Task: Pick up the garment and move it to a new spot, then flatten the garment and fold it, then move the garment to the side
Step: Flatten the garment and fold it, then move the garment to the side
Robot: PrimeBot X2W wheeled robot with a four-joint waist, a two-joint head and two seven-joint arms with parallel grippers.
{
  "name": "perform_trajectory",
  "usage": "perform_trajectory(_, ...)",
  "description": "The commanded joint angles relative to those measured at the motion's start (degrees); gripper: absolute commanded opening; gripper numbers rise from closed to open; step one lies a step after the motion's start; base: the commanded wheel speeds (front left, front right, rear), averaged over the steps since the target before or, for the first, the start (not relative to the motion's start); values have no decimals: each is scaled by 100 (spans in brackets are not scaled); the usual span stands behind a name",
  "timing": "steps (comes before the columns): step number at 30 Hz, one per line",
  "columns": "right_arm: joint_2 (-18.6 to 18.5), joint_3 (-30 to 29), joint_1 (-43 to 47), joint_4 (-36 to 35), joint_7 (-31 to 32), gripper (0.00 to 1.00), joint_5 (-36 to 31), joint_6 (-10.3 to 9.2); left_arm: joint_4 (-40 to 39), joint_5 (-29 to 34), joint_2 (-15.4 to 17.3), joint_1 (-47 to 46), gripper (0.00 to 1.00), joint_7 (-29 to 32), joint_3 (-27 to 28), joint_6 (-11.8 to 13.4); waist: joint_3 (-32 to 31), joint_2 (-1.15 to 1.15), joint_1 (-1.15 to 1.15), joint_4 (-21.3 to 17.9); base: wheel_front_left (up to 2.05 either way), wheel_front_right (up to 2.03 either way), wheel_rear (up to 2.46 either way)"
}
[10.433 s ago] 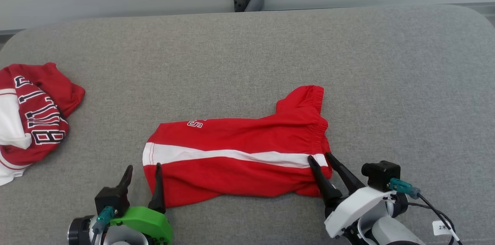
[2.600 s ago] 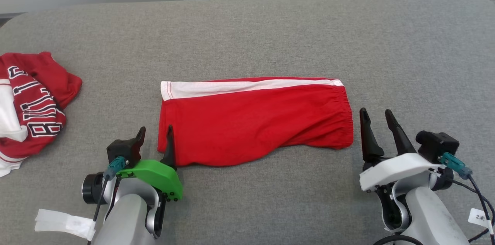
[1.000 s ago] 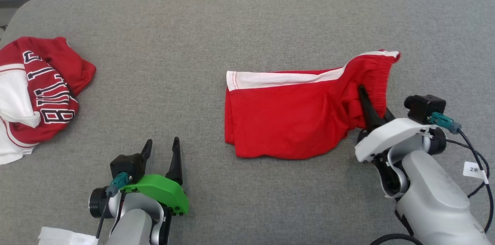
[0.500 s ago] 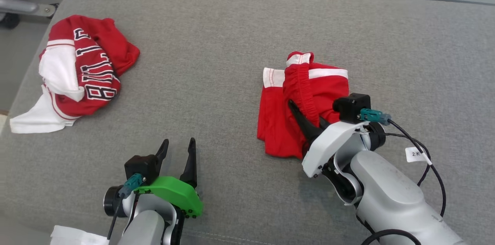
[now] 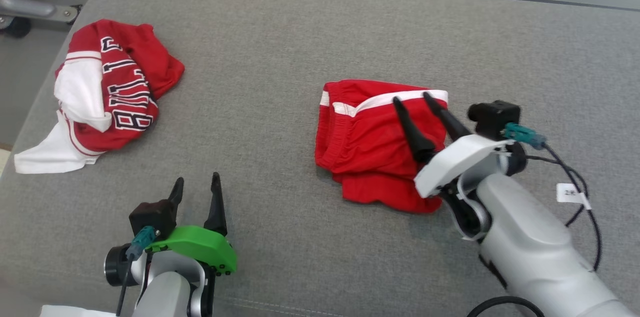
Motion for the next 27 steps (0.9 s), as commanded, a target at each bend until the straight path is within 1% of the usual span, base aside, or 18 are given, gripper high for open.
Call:
perform_trajectory(1, -245, -510, 298, -252, -37, 100, -408, 0, -98, 172, 16, 116, 100, -1, 194, 31, -250, 0, 0, -517, 0, 0, 0)
perform_trajectory(2, -245, -510, 298, -252, -37, 100, -408, 0, -98, 172, 16, 116, 100, -1, 194, 31, -250, 0, 0, -517, 0, 0, 0)
perform_trajectory(5, -339, -1262, 733, -599, -36, 100, -977, 1, -233, 394, 18, 195, 100, -1, 439, 40, -329, 0, 0, -757, 0, 0, 0)
perform_trajectory(8, -320, -1847, 1175, -938, -37, 100, -1557, 1, -372, 635, 16, 291, 100, -1, 616, 35, -407, 0, 0, -946, 0, 0, 0)
perform_trajectory(10, -235, -2166, 1501, -1124, -37, 100, -1857, 1, -431, 764, 19, 373, 100, -1, 704, 12, -466, 0, 0, -1037, 0, 0, 0)
perform_trajectory(13, -95, -2471, 1843, -1394, -37, 100, -2206, 1, -525, 940, 19, 490, 100, -1, 819, -20, -553, 0, 0, -1134, 0, 0, 0)
perform_trajectory(17, 79, -2700, 2230, -1624, -38, 100, -2463, 0, -646, 1111, 17, 695, 100, -1, 899, -41, -677, 0, 0, -1223, 0, 0, 0)
perform_trajectory(22, 201, -2733, 2542, -1737, -38, 100, -2607, 1, -784, 1259, 18, 1013, 100, -1, 936, -48, -848, 0, 0, -1297, 0, 0, 0)
perform_trajectory(27, 257, -2648, 2731, -1720, -38, 100, -2675, 0, -915, 1305, 18, 1315, 100, -1, 921, -55, -960, 0, 0, -1333, 0, 0, 0)
